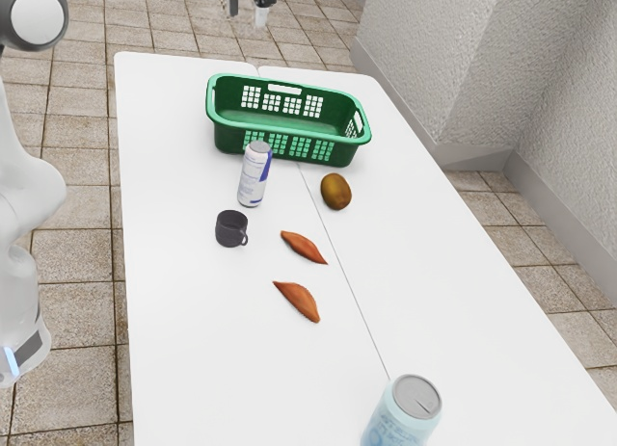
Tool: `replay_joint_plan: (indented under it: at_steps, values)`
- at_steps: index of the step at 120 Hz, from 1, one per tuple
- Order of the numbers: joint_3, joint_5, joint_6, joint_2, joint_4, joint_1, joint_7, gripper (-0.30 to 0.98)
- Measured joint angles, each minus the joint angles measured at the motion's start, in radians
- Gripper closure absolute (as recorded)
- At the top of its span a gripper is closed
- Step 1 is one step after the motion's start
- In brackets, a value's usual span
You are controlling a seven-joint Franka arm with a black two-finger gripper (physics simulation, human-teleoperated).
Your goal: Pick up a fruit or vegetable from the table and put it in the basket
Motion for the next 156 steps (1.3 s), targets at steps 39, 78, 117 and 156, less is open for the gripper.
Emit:
replay_joint_plan:
  at_steps: [39, 78, 117, 156]
  values:
    - [-0.041, 0.022, 0.229, 0.054, 0.124, -0.001, 0.080, 0.02]
    - [-0.385, -0.219, 0.225, 0.521, 0.154, 0.363, 0.213, 0.03]
    - [-0.628, -0.275, 0.280, 0.585, 0.080, 0.462, 0.274, 0.02]
    - [-0.720, -0.278, 0.226, 0.596, -0.038, 0.544, 0.298, 0.02]
